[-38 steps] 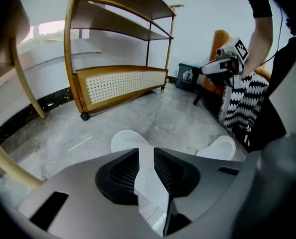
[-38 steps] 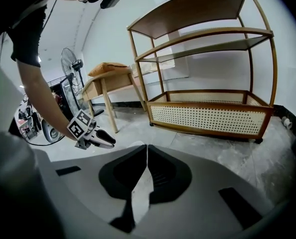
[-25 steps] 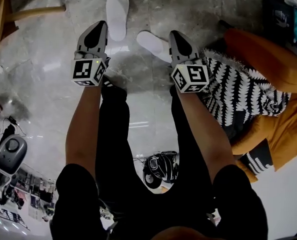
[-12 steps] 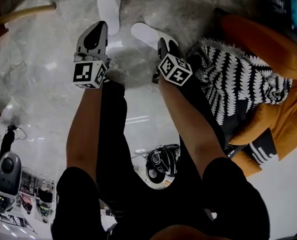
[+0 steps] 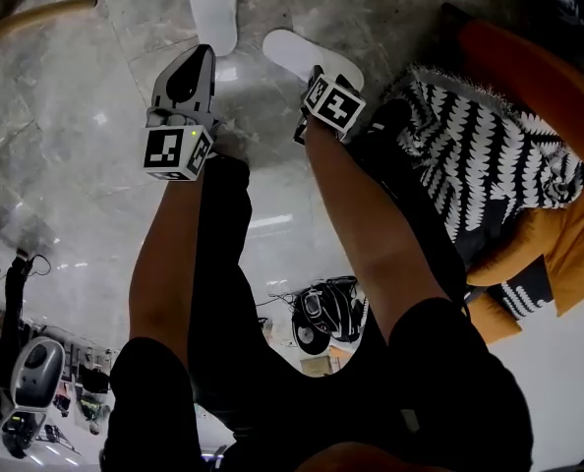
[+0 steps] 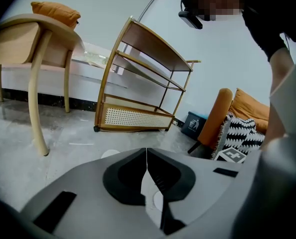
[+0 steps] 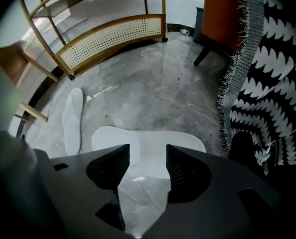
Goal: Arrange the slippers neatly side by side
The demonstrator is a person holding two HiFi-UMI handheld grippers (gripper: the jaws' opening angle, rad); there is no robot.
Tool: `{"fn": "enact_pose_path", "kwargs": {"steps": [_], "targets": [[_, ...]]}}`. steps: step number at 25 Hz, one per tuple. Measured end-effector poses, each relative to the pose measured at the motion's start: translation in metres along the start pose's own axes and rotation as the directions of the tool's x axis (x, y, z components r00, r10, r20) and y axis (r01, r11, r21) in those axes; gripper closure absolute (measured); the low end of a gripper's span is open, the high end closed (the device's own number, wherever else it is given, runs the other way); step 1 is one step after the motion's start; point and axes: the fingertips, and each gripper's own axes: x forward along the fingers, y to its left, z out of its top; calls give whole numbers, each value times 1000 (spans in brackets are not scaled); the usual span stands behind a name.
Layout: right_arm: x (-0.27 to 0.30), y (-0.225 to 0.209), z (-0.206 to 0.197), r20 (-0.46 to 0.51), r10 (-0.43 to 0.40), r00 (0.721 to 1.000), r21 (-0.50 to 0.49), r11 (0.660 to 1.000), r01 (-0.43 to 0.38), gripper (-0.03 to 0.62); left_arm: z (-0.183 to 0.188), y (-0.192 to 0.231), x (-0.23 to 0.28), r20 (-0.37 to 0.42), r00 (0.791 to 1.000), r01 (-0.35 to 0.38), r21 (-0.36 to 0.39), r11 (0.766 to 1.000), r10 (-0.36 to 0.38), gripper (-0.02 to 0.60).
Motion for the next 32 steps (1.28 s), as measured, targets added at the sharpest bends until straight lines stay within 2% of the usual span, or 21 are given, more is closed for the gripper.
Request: {"fn": "enact_pose_path", "kwargs": {"steps": [5, 9, 14, 17, 20, 23, 25, 29, 32], "targets": [[14, -13, -9, -58, -95, 994, -66, 994, 91, 372, -17, 12, -1, -20, 1000, 3, -10, 1000, -3, 562], [14, -20, -10, -61, -147, 987, -95, 986, 140, 540, -15, 19, 0, -20, 1000, -3, -4, 1000, 2, 563], [11, -27, -13, -65, -143, 988, -98, 986, 136, 553, -2, 19, 0, -13, 1000, -1, 9, 1000, 1, 563], [-1, -26, 2, -21, -118, 993, -202, 973, 111, 554, 4, 12, 0, -17, 1000, -4, 11, 1000, 4, 561], [-21, -21, 25, 20, -82, 996, -329, 941, 84, 556, 12, 4, -2, -34, 999, -2, 15, 1000, 3, 561], [-42, -9, 55, 73, -25, 997, -485, 872, 58, 556, 27, 2, -8, -23, 1000, -16, 3, 1000, 16, 561], [-55, 0, 76, 104, 13, 995, -593, 804, 51, 556, 39, 2, -14, -13, 1000, -27, 0, 1000, 27, 561], [-73, 19, 115, 158, 93, 983, -766, 640, 63, 556, 56, 2, -24, -1, 998, -56, -3, 998, 56, 563], [-82, 40, 140, 190, 187, 964, -863, 500, 73, 556, 63, 4, -32, 5, 996, -86, -6, 996, 86, 561]]}}
